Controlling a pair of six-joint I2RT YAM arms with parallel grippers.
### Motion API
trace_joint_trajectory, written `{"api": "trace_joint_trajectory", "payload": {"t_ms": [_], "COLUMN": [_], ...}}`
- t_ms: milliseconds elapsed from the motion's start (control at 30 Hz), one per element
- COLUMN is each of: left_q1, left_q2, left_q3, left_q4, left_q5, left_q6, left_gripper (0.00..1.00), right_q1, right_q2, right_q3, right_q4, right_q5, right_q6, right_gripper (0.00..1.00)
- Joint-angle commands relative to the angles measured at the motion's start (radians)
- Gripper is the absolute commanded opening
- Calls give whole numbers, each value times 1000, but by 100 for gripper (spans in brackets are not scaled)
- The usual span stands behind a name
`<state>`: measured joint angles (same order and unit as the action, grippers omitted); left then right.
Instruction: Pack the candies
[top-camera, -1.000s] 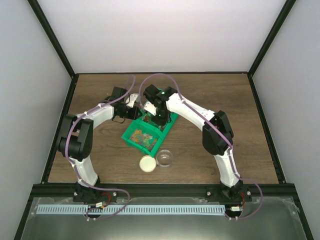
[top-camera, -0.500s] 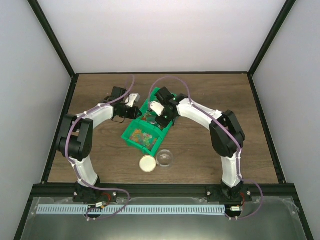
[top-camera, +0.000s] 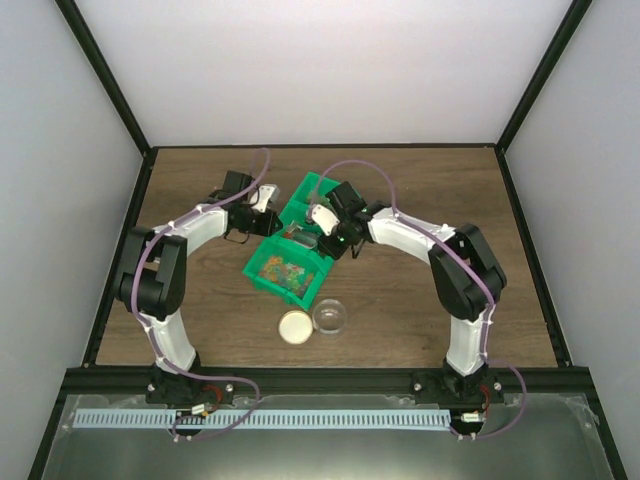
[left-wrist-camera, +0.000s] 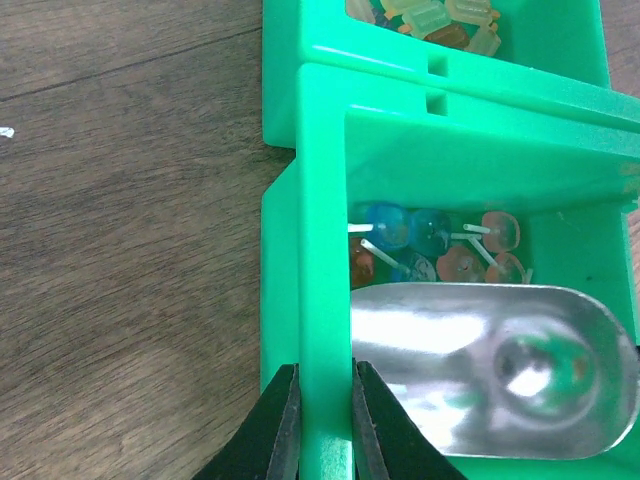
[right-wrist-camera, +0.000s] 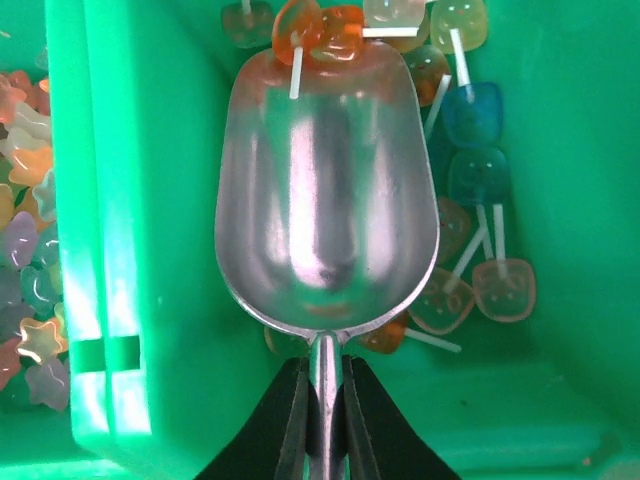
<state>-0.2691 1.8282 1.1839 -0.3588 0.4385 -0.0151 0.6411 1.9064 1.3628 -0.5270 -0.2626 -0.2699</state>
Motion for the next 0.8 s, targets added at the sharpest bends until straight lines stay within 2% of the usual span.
{"api": "trace_joint_trajectory", "payload": {"t_ms": [0,100,133,267,400,533,767], "left_q1": [-5,-5,-5,-7,-6,-5,-5], "left_q2": [5,10,13,23,28,23,28], "left_q3": [21,28,30,44,43,39,50], "left_q4": [-15,-11,-12,-14,-18,-17,-17], "left_q5": [-11,-7,-3,4,-4,-1,-9], "left_q6": [27,26,25,22,27,24,29], "left_gripper": [4,4,4,4,4,4,4], "right_q1": [-17,-12,-15,-18,-14,-34,-44], "right_q2": [-45,50,51,-37,22,-96,-193], "right_q3": [-12,130,131,-26,41,-126,-260], "right_q4": [104,2,-10,115,62,202,332], "right_q5": [-46,-21,-14,-25,-4,-39,-60], "right_q6": [19,39,28,5,28,13,16], "right_gripper": [1,1,1,1,1,1,1]}}
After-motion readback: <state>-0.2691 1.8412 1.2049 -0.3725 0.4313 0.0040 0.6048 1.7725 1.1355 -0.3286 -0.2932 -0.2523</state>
